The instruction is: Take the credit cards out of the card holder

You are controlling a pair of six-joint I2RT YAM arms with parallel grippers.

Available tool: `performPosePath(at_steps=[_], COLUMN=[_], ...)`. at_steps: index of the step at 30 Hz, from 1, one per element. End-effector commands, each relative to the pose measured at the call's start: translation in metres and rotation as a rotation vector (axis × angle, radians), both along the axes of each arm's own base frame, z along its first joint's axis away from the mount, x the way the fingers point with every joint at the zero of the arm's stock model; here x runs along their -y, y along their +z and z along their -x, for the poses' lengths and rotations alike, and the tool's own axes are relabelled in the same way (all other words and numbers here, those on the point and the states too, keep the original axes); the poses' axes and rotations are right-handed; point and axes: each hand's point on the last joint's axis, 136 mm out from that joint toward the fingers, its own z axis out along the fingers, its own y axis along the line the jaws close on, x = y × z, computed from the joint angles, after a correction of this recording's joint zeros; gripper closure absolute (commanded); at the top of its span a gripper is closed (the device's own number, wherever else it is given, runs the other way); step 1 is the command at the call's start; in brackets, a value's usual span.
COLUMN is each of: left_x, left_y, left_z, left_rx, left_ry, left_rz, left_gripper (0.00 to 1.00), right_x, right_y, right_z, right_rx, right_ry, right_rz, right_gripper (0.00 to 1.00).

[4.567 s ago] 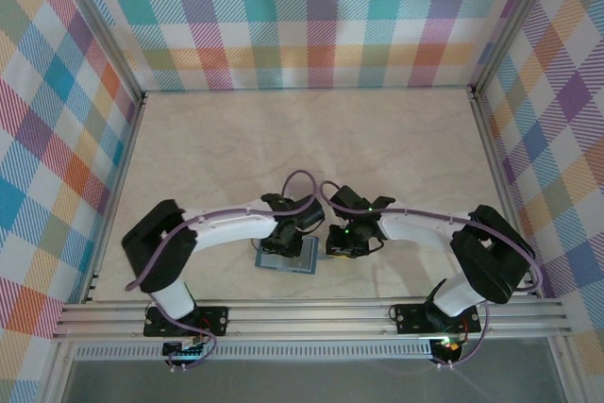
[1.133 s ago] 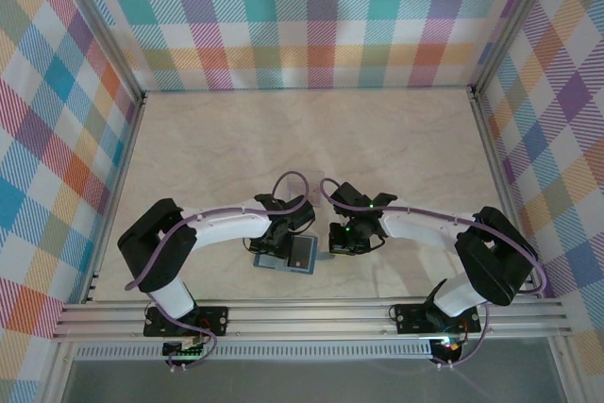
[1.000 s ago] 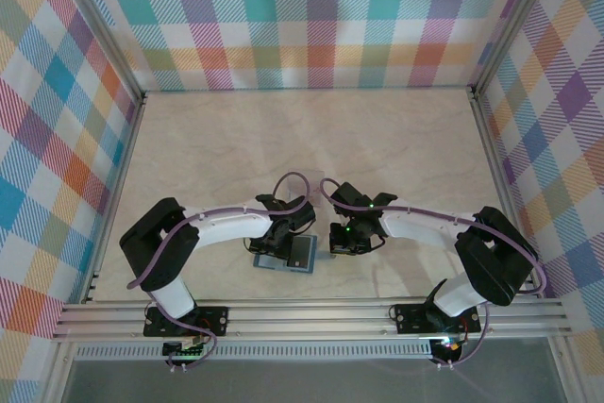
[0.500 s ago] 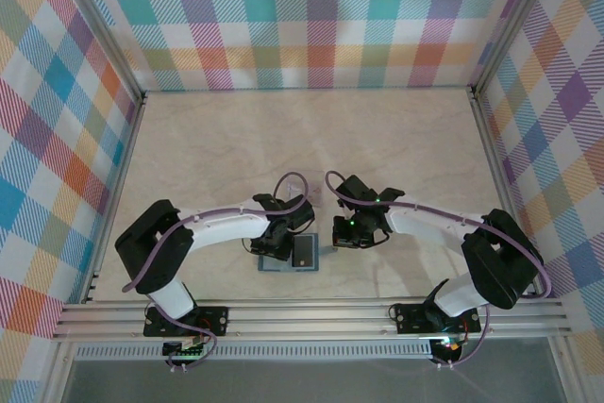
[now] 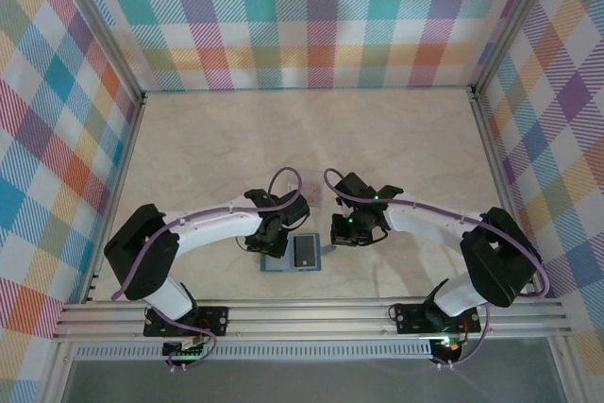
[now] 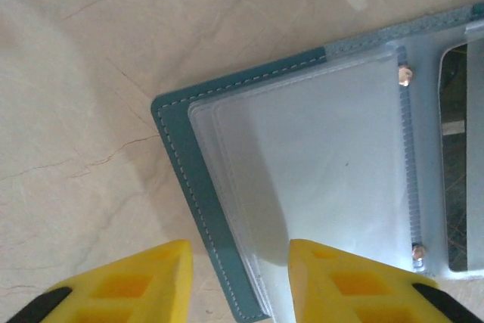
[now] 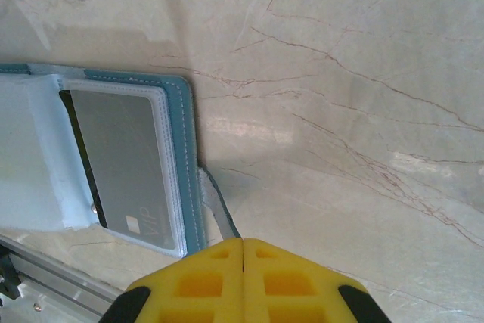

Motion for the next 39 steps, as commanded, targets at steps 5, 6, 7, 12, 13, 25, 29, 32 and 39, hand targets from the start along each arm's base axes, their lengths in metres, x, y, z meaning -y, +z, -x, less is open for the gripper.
performPosePath(at_steps=[5, 6, 7, 12, 13, 25, 29, 32, 39], left_x=[0.002, 0.004, 0.007, 0.012, 0.012, 0.014, 0.020, 0.030, 0.055], left_y=[-0.006, -0.007, -0.009, -0.017, -0.017, -0.013, -0.012, -0.009, 0.012], left_z=[0.002, 0.003, 0.002, 0.004, 0.005, -0.001, -0.004, -0.007, -0.014], left_rx=[-0.077, -0.085, -0.095, -0.151, -0.158, -0.180, -0.168, -0.151, -0.103], left_ry=[-0.047, -0.051, -0.054, -0.065, -0.071, -0.095, -0.078, -0.041, 0.070], left_rz=[-0.033, -0.029, -0.020, 0.002, -0.005, -0.047, -0.017, 0.053, 0.310], left_gripper=[0.68, 0.69, 0.70, 0.77, 0.78, 0.90, 0.91, 0.89, 0.82], right_x=[-0.002, -0.001, -0.001, -0.001, -0.001, 0.000, 0.000, -0.001, -0.003], right_y=[0.000, -0.001, -0.002, -0.003, -0.004, -0.008, -0.009, -0.009, -0.011], right_z=[0.001, 0.002, 0.002, 0.003, 0.003, 0.005, 0.005, 0.006, 0.005], right_rx=[-0.008, -0.011, -0.011, -0.013, -0.014, -0.017, -0.019, -0.021, -0.027], right_ry=[0.013, 0.012, 0.010, 0.007, 0.007, 0.013, 0.015, 0.015, 0.014], right_rz=[-0.012, -0.010, -0.010, -0.016, -0.015, -0.015, -0.016, -0.025, -0.031], right_gripper=[0.91, 0.91, 0.91, 0.91, 0.91, 0.91, 0.90, 0.90, 0.88])
